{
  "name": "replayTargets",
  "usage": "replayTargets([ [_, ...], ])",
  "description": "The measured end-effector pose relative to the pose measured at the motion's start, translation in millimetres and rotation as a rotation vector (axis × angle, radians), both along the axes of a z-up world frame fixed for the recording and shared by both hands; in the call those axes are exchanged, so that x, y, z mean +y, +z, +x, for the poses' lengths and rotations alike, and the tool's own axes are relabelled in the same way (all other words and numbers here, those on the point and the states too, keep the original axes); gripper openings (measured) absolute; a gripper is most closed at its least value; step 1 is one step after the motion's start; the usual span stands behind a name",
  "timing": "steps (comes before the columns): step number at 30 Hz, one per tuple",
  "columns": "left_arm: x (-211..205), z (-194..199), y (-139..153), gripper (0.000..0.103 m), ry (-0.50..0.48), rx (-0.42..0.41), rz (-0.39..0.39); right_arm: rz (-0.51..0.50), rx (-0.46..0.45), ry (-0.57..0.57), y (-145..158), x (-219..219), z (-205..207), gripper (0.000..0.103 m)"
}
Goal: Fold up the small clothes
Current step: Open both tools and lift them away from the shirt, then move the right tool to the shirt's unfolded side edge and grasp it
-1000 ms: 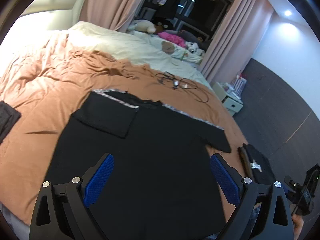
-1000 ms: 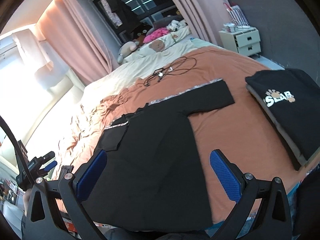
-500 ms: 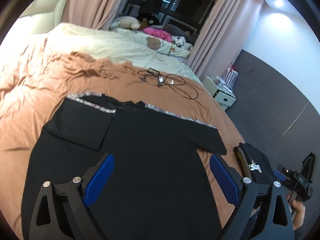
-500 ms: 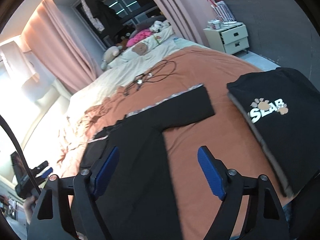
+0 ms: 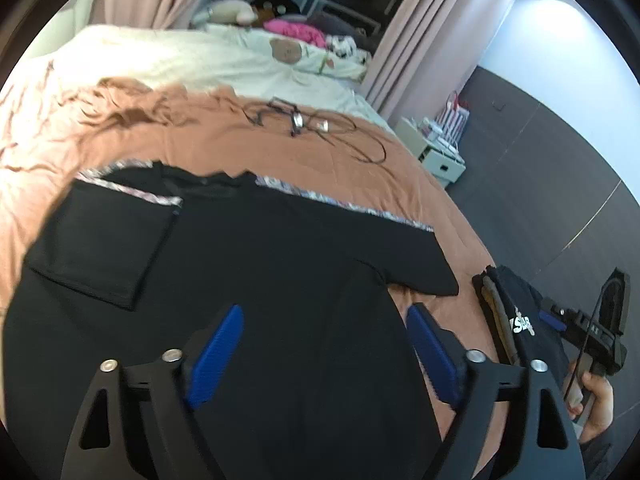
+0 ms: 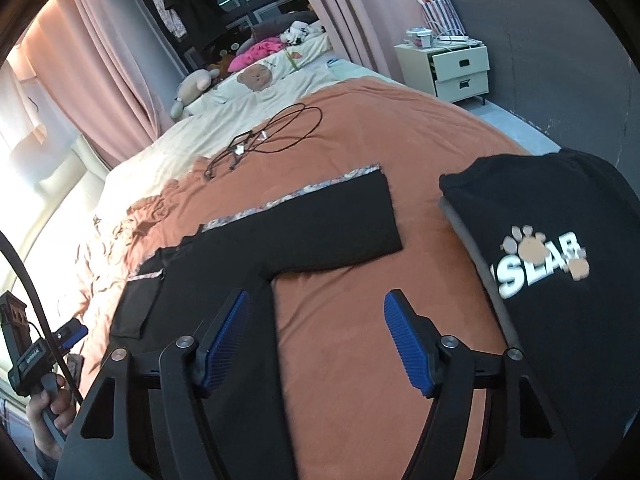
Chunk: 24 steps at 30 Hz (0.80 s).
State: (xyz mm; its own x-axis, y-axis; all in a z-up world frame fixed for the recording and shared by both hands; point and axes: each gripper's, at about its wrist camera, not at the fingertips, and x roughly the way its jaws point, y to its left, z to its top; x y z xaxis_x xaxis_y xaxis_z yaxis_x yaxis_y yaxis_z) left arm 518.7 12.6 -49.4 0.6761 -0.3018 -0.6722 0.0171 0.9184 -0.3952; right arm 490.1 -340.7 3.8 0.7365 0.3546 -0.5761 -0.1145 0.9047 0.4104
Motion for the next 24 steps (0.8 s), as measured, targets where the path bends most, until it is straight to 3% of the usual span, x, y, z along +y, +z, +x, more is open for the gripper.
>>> replayTargets([
  [2,-3.9,12.7,-7.1,0.075,-0.02,0.021,0.009,-0.01,0.01,0.004,-2.1,0.9,17.2,0.059],
  [7,-12.1,44.9,-21.7,0.072,-0.057,0.033,0.026,-0.056,0.032,0.011,-10.2,10.1,60.5,0.058],
  [11,-21.1,74.4,-37.4,0.063,-0.082,0.07,0.028,-0.085,0.073,0.039,-23.9,21.9,99.5,0.047],
  [24,-61.7,145.7,-85.2,0.043,-0.203,0.153,0.054,-0.205,0.196,0.023,-74.4,41.2,205.4,0.047],
])
